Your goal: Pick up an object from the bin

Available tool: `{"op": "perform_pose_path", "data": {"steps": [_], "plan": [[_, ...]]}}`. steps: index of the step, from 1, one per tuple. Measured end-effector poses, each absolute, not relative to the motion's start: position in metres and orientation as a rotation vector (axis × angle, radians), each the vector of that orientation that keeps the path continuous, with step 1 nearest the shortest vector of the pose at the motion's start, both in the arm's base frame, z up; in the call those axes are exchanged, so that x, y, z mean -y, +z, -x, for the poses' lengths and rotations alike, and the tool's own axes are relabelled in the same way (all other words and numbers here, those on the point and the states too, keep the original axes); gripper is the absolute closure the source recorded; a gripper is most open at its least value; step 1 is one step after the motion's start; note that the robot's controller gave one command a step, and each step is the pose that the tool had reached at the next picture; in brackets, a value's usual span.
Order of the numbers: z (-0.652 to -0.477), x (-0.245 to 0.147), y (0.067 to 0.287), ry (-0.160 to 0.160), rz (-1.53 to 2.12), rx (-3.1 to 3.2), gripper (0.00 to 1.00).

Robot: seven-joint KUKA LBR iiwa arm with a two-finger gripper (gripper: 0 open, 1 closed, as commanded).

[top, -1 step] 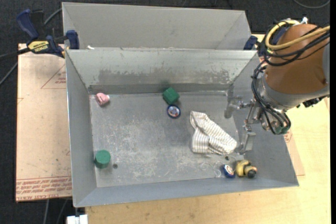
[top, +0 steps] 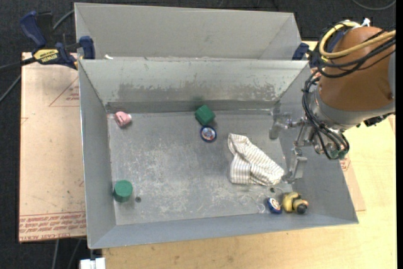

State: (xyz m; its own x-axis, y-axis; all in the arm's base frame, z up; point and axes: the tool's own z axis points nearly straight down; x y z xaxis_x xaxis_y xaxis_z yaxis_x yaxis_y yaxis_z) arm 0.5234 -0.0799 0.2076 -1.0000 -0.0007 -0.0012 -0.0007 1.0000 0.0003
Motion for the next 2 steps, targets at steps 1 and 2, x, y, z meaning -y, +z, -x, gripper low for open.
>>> {"op": "perform_pose_path", "data": {"steps": [1,2], "plan": [[-0.509,0.054,0.127,0.003,0.228,-3.135,0.0],[-0.507,0.042,0.094,0.003,0.089,-3.14,0.0]]}}
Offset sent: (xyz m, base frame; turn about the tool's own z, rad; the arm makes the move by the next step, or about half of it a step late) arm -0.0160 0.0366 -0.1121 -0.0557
